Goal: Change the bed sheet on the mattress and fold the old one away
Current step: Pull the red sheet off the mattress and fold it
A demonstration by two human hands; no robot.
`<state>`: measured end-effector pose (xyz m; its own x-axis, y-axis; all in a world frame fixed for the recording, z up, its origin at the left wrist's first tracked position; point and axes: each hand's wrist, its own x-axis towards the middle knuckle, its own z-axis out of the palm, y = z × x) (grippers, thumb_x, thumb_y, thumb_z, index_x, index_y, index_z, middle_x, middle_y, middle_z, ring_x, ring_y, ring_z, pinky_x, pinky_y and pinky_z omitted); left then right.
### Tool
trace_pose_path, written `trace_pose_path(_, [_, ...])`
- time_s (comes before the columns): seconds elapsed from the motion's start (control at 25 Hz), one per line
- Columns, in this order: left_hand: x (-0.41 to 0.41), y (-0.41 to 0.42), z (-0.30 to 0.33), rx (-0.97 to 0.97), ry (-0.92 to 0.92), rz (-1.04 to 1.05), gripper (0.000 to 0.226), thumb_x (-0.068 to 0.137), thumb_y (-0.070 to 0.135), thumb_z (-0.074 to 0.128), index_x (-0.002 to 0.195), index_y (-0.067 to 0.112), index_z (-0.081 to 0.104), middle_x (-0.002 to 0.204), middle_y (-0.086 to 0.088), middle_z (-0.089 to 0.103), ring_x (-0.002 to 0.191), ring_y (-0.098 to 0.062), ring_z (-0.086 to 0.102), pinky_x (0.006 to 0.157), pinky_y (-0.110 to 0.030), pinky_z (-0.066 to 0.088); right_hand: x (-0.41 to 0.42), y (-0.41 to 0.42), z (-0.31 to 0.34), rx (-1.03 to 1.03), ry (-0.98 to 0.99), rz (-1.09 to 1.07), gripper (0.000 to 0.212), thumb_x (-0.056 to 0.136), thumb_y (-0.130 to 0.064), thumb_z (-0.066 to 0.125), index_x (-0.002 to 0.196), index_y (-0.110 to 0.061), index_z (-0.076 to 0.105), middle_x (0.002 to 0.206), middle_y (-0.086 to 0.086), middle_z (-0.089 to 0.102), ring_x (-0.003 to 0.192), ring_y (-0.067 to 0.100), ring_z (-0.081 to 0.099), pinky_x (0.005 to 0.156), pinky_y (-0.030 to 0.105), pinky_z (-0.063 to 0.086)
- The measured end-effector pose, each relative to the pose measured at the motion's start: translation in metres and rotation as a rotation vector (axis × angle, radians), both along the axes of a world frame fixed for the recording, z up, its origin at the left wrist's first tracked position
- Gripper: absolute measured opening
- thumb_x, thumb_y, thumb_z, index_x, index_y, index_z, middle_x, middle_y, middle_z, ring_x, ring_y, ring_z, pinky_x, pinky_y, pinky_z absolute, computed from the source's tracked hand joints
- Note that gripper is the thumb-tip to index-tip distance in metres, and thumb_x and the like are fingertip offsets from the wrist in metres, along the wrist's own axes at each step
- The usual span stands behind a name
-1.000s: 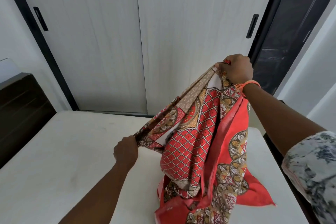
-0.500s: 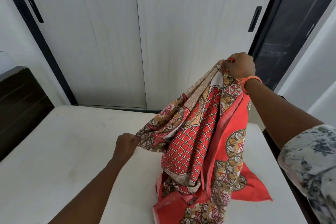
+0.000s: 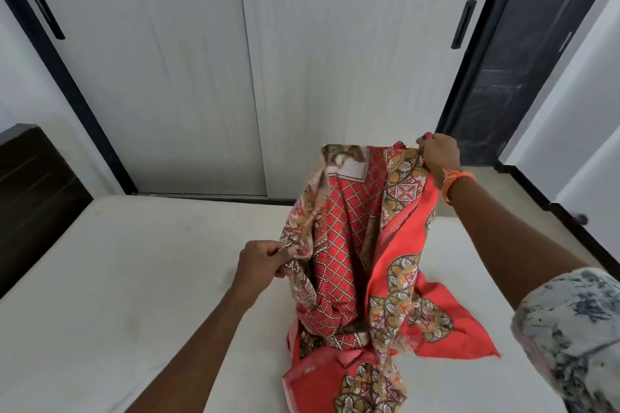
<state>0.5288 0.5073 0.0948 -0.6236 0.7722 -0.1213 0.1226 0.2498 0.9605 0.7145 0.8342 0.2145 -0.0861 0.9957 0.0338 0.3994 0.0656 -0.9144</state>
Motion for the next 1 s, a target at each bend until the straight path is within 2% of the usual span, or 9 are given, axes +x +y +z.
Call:
trace_pose_path(0.08, [0.013,0.002,-0.001,0.015,-0.057,0.025,0.011,0.087,0.016,0.074,0.084,0.006,0.077,0.067,-0.014,0.072,0.058,-0.027,0.07,0.059,-0.035,0.059,0.01,0.003,-0.019,-0.156,0.305,0.009,0.013,0.063,-0.005,0.059,0.066,-0.011,0.07,0.074,0.012,0.066,0.074,0.027,0.065,0.075,0.042,0.055])
trace_pose_path(0.12, [0.018,0.005,0.0,0.019,-0.071,0.05,0.015,0.088,0.017,0.074,0.084,0.002,0.075,0.068,-0.019,0.071,0.057,-0.027,0.069,0.061,-0.04,0.06,0.013,0.003,-0.026,-0.196,0.432,-0.011,0.015,0.063,0.001,0.057,0.061,-0.01,0.067,0.067,0.012,0.063,0.065,0.025,0.063,0.068,0.04,0.054])
trace_pose_path(0.2, [0.027,0.011,0.001,0.028,-0.079,0.11,0.022,0.088,0.017,0.074,0.083,-0.004,0.072,0.071,-0.021,0.072,0.058,-0.027,0.071,0.067,-0.049,0.061,0.021,-0.002,-0.037,-0.201,0.48,-0.068,0.022,0.075,0.005,0.055,0.061,-0.008,0.066,0.064,0.009,0.062,0.058,0.019,0.059,0.065,0.037,0.052])
trace_pose_path(0.28, [0.036,0.015,0.004,0.039,-0.069,0.151,0.022,0.088,0.017,0.074,0.08,-0.004,0.071,0.073,-0.016,0.073,0.059,-0.026,0.072,0.069,-0.051,0.061,0.027,-0.009,-0.045,-0.154,0.404,-0.112,0.029,0.085,-0.001,0.049,0.061,-0.013,0.06,0.063,0.004,0.057,0.057,0.015,0.054,0.063,0.036,0.048])
trace_pose_path(0.44, [0.05,0.018,0.012,0.045,-0.052,0.162,0.014,0.092,0.016,0.069,0.083,0.005,0.073,0.072,-0.009,0.074,0.062,-0.019,0.073,0.07,-0.049,0.061,0.029,-0.05,-0.059,-0.058,0.27,-0.136,0.026,0.087,-0.016,0.047,0.063,-0.018,0.056,0.063,-0.002,0.052,0.069,0.019,0.052,0.065,0.036,0.043])
trace_pose_path(0.6, [0.078,0.021,0.02,0.069,-0.132,0.021,0.007,0.094,0.01,0.064,0.098,0.007,0.069,0.083,-0.007,0.076,0.074,-0.019,0.075,0.077,-0.043,0.061,0.016,-0.139,-0.076,-0.128,0.348,0.212,0.021,0.098,-0.02,0.049,0.092,-0.011,0.067,0.086,0.005,0.069,0.078,0.022,0.063,0.07,0.035,0.051])
trace_pose_path(0.68, [0.092,0.022,0.024,0.083,-0.206,-0.036,0.015,0.092,0.008,0.066,0.108,0.008,0.064,0.088,-0.007,0.077,0.079,-0.022,0.075,0.081,-0.044,0.06,0.011,-0.184,-0.082,-0.084,0.231,0.438,0.021,0.101,-0.019,0.046,0.104,-0.016,0.067,0.101,0.002,0.072,0.092,0.015,0.068,0.08,0.032,0.055])
trace_pose_path(0.76, [0.098,0.019,0.029,0.104,-0.309,-0.025,0.02,0.091,0.008,0.069,0.108,0.01,0.059,0.091,-0.01,0.076,0.082,-0.026,0.075,0.081,-0.045,0.06,0.009,-0.215,-0.091,0.045,0.09,0.632,0.023,0.1,-0.012,0.046,0.11,-0.017,0.067,0.103,-0.004,0.07,0.095,0.007,0.066,0.082,0.026,0.054])
trace_pose_path(1.0, [0.098,0.009,0.043,0.084,-0.391,-0.001,0.029,0.093,0.002,0.064,0.101,0.02,0.042,0.1,-0.02,0.068,0.081,-0.026,0.073,0.08,-0.04,0.061,0.023,-0.233,-0.09,0.246,-0.009,0.774,0.034,0.098,0.001,0.045,0.121,-0.019,0.062,0.106,-0.014,0.066,0.098,-0.005,0.063,0.082,0.011,0.048])
